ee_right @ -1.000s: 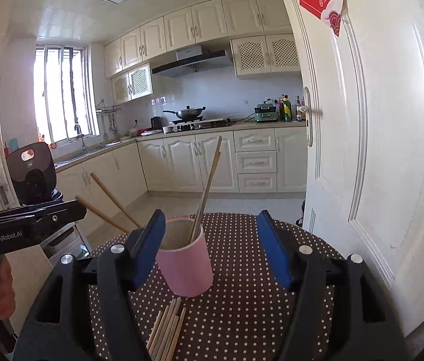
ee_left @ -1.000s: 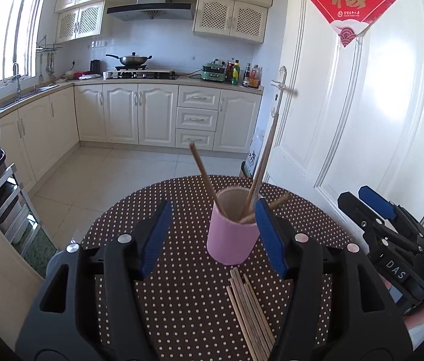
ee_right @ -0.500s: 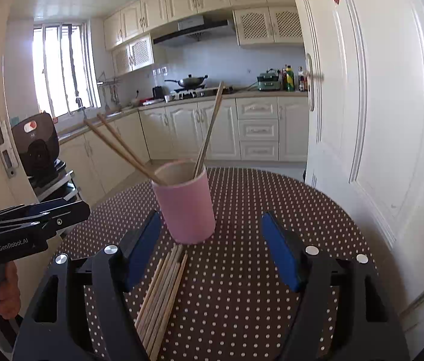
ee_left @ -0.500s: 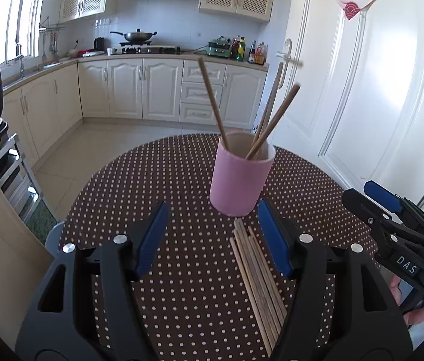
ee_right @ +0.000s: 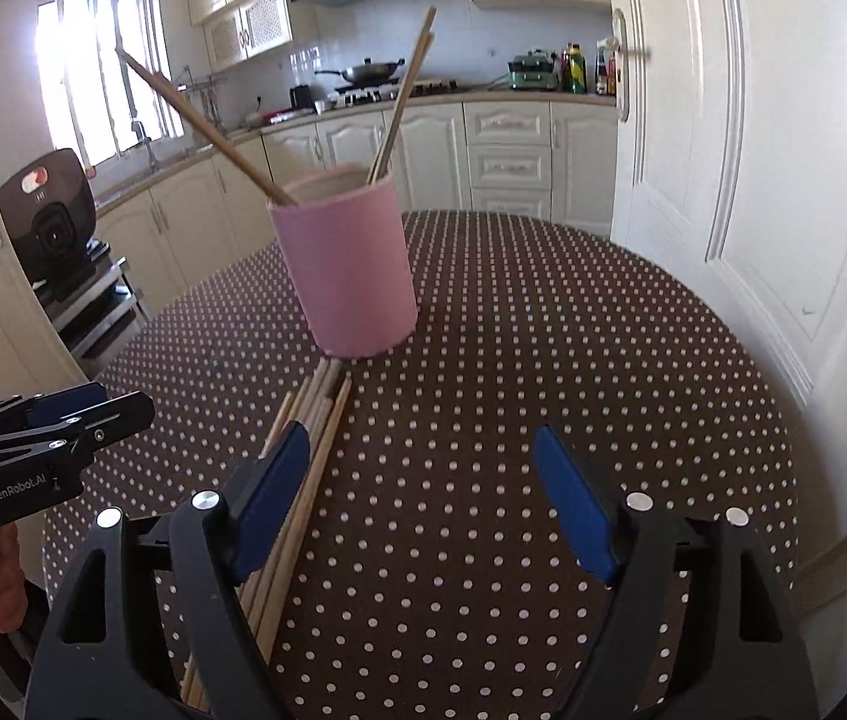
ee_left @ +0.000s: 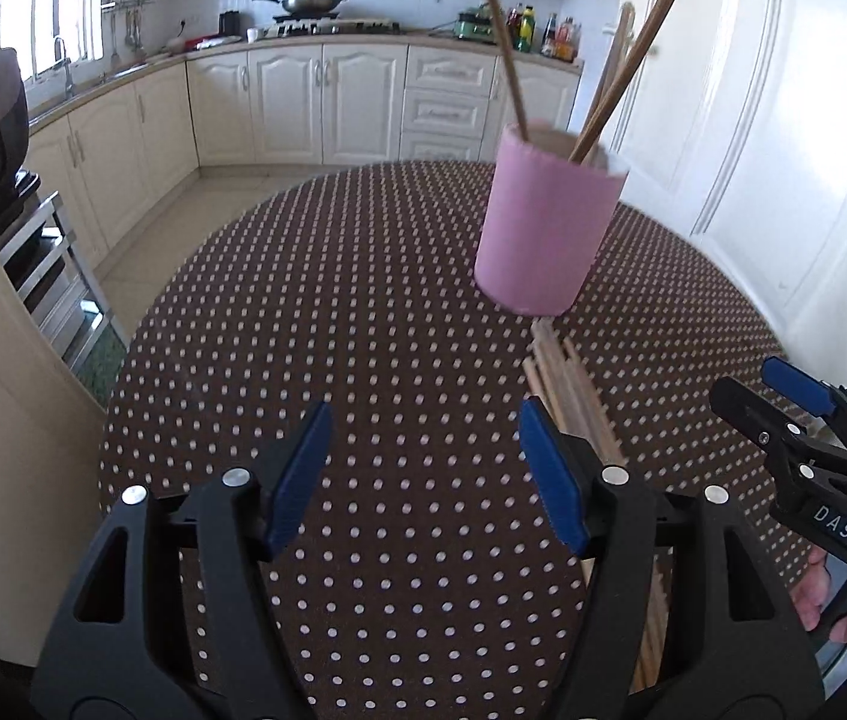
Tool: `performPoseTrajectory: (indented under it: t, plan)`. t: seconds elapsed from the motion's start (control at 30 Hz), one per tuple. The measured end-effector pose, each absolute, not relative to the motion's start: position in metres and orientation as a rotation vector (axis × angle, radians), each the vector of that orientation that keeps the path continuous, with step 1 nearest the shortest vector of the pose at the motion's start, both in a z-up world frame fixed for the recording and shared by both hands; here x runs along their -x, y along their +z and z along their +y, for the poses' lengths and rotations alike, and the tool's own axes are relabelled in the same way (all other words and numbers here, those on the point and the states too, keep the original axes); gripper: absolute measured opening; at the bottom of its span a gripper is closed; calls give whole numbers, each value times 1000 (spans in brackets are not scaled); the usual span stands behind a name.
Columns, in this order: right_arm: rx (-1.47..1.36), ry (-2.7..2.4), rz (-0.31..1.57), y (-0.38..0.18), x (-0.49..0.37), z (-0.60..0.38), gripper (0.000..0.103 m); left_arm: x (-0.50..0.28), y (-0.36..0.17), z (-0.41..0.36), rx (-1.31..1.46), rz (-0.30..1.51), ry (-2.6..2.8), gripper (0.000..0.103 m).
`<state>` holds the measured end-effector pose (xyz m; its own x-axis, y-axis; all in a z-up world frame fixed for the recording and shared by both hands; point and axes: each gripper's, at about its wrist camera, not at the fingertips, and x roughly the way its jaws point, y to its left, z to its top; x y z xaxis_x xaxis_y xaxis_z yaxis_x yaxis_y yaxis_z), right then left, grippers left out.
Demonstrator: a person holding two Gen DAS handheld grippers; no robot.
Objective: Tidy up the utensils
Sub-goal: 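Lower the right gripper onto a chopstick in the pile and close on it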
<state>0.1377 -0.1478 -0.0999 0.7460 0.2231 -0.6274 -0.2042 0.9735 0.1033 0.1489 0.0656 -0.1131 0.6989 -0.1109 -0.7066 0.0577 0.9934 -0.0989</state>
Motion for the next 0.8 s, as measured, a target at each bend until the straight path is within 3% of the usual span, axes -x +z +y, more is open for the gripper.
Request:
performPoseTrajectory:
  t: [0.2,0.8]
  plan:
    - [-8,228,751,-115,-139,-142,83,-152,-129,65,82,861,-95,65]
    - [62,204,874,-133,-145,-121,84,-153,-144,54,129,1012,-178,69]
